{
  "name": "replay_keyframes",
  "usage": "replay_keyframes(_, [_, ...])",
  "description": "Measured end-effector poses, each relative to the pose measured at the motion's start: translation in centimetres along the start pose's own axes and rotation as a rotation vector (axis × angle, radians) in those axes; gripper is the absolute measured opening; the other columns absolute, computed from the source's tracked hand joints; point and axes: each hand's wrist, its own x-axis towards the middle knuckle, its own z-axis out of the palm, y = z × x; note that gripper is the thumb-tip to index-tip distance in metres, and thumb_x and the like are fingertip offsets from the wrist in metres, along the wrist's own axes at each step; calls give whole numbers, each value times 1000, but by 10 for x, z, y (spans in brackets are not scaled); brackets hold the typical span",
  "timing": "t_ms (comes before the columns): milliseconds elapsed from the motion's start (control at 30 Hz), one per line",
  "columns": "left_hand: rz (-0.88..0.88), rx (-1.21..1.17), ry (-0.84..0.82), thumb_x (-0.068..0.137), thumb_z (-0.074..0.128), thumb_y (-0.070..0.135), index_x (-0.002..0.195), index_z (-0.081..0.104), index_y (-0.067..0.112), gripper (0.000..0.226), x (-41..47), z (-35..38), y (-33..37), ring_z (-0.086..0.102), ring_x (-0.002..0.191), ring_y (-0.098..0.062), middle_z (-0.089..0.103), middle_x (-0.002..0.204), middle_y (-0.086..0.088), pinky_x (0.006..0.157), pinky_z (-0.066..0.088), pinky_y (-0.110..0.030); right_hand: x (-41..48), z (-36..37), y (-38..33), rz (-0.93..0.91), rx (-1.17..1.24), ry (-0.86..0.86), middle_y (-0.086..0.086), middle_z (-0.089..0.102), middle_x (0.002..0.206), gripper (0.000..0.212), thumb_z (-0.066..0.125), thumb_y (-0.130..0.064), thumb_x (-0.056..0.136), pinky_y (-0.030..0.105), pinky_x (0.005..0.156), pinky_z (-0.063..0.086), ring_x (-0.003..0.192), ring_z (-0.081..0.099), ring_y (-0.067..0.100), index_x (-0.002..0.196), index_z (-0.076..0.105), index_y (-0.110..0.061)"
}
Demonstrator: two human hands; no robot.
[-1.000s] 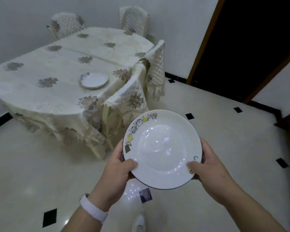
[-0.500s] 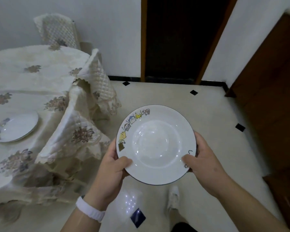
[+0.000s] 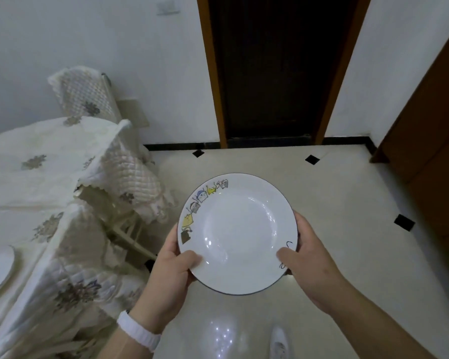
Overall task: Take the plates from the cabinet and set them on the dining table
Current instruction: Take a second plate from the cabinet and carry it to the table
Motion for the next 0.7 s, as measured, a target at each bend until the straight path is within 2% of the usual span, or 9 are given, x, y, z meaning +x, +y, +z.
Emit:
replay_keyframes(67, [4, 7, 17, 79, 35, -21, 122, 59, 34, 74, 29, 26, 5, 69, 81, -20, 73, 107, -1, 58, 55, -31, 30, -25, -9, -10, 9, 4, -12, 70, 104, 69, 47, 4, 75, 22, 64, 53, 95, 67, 13, 122, 51, -47])
replay_keyframes(133, [5, 8, 27, 80, 35, -20, 120, 59, 35, 73, 54, 46, 10, 69, 79, -18, 73, 104, 1, 57, 55, -30, 56, -43, -15, -12, 12, 28, -12, 70, 105, 68, 47, 0, 72, 23, 65, 54, 97, 67, 13, 125, 51, -43])
replay_keyframes(267, [16, -6, 60, 79, 36, -20, 116, 62, 36, 71, 95, 61, 25, 67, 74, -17, 74, 96, 3, 56, 52, -29, 93, -59, -26, -43, -1, 44, -11, 69, 107, 74, 42, 15, 80, 24, 69, 54, 97, 66, 11, 129, 50, -40])
replay_keyframes(367, [18, -22, 72, 76, 41, -17, 121, 60, 33, 71, 129, 59, 33, 65, 78, -20, 73, 101, 0, 62, 50, -33, 129, -60, -31, -37, -6, 40, -11, 70, 107, 74, 42, 15, 81, 28, 72, 56, 98, 66, 14, 130, 49, -40])
replay_keyframes(500, [6, -74, 100, 59, 48, -1, 123, 60, 31, 72, 176, 45, 37, 65, 82, -22, 72, 105, -3, 63, 52, -33, 182, -47, -38, -9, -24, 40, -9, 70, 108, 75, 42, 15, 81, 44, 78, 60, 100, 66, 21, 130, 50, -40])
replay_keyframes(633, [9, -108, 68, 58, 47, -1, 120, 62, 30, 71, 243, 27, 49, 65, 80, -22, 72, 104, -5, 59, 51, -29, 245, -32, -52, -12, -90, 62, -12, 69, 104, 73, 43, 13, 81, 34, 68, 61, 94, 66, 19, 128, 50, -42])
replay_keyframes(700, [14, -127, 54, 59, 46, -2, 121, 61, 30, 71, 284, 17, 59, 65, 73, -18, 73, 97, -2, 53, 50, -25, 283, -22, -61, -7, -113, 88, -10, 68, 106, 74, 44, 13, 81, 39, 70, 62, 96, 66, 21, 129, 49, -43])
